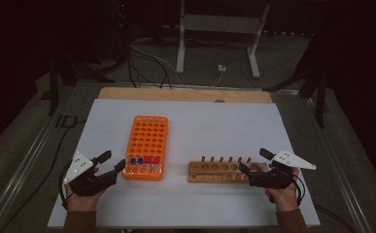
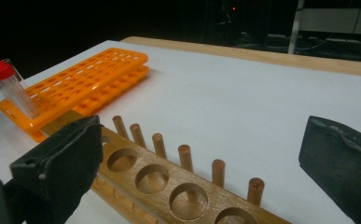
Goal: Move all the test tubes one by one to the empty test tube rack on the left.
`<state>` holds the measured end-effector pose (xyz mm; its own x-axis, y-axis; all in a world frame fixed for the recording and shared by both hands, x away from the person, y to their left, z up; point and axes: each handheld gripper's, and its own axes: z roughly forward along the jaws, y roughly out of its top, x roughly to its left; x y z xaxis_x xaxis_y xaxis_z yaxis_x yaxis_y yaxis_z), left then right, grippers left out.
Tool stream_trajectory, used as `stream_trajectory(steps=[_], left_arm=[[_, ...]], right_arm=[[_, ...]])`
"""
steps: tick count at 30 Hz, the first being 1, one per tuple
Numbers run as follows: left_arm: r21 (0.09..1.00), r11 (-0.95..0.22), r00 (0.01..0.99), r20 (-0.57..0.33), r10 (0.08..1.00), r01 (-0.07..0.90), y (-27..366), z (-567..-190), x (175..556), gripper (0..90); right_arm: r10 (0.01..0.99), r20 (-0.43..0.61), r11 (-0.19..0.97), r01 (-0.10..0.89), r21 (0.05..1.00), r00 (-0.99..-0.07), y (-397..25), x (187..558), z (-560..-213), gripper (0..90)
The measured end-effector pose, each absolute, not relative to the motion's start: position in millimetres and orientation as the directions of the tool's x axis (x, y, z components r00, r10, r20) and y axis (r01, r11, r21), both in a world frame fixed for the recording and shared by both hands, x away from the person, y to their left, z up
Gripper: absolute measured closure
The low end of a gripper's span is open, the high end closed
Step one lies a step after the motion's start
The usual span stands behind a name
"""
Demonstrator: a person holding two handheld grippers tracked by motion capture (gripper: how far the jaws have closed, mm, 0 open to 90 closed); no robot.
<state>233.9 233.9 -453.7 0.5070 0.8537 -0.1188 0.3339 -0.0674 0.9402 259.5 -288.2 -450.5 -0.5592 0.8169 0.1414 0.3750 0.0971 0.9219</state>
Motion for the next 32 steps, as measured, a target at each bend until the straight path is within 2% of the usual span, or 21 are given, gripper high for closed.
stream_trajectory(steps=[8,17,32], left_arm=[[0.946,-0.030,0.476,-0.135,0.869,0.322,234.9,-454.0,234.0,25.0],[0.944,-0.006,0.424,-0.142,0.894,0.329,235.3,-453.8,234.4,0.8],[0.939,0.004,0.399,-0.150,0.905,0.343,238.1,-458.5,235.7,0.5]], right_arm=[[0.828,0.123,0.095,0.354,0.930,-0.547,-292.0,258.8,-451.5,0.1],[0.842,0.096,0.100,0.328,0.939,-0.531,-296.6,258.3,-453.3,0.1],[0.855,0.102,0.086,0.334,0.939,-0.508,-301.4,258.1,-455.9,0.1]])
